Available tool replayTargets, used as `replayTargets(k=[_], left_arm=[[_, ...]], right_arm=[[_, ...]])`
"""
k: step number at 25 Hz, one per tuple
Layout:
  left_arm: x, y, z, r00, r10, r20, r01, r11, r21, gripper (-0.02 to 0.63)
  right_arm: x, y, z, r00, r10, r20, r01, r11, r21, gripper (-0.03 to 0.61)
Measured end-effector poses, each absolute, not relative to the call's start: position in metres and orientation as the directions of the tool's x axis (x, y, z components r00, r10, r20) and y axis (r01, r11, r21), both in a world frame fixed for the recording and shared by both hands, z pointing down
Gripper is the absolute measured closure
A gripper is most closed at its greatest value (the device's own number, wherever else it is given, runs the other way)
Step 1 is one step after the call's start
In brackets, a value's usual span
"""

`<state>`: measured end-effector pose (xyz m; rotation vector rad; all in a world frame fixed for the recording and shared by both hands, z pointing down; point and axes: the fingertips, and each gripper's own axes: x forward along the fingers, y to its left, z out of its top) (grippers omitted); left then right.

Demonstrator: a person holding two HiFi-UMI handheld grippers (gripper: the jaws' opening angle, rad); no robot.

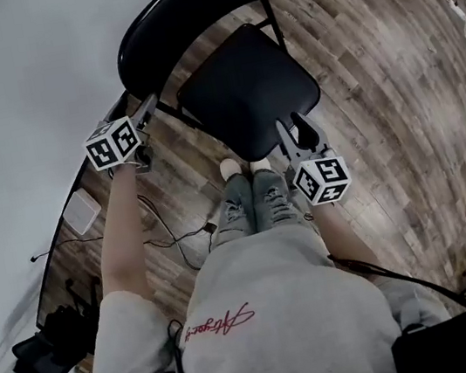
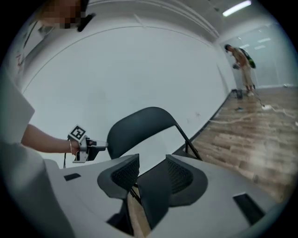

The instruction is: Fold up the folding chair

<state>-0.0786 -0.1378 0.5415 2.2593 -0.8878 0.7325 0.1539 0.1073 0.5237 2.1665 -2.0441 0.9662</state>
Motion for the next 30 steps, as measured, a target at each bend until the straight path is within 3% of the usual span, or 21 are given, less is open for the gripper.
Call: replayTargets(k=[6,13,18,21,25,30], left_arm=[[-0.069,-0.158,0.558,0.628,-0.348,0.696,-0.711,-0.62,0.332,0.198],[-0.058,-0.154,0.581,0.671,-0.159,0.724,-0.589,-0.707,0.391,0.156],[-0.054,-0.16,0.596,0.684,-0.126,0.718,-0.517,-0.779,0.356,0.147],[-0.048,-0.164,0.603,0.709,-0.105,0.697,-0.477,-0.8,0.365,0.147],[-0.035,-0.16,0.606,0.744,-0.054,0.666,-0.414,-0.82,0.396,0.147],[-0.028,-0.156,0.6,0.794,-0.044,0.606,-0.354,-0.844,0.402,0.15]], right_arm=[[0.195,0.148,0.637,0.076,-0.843,0.533,-0.583,-0.472,-0.662,0.356],[0.189,0.207,0.774,-0.011,-0.73,0.683,-0.364,-0.633,-0.683,0.319],[0.159,0.2,0.819,-0.209,-0.783,0.586,-0.207,-0.55,-0.809,0.305],[0.139,0.193,0.841,-0.309,-0.77,0.559,-0.199,-0.522,-0.829,0.302],[0.13,0.192,0.846,-0.339,-0.817,0.467,-0.152,-0.442,-0.884,0.304],[0.13,0.182,0.843,-0.431,-0.856,0.287,-0.18,-0.23,-0.956,0.304]])
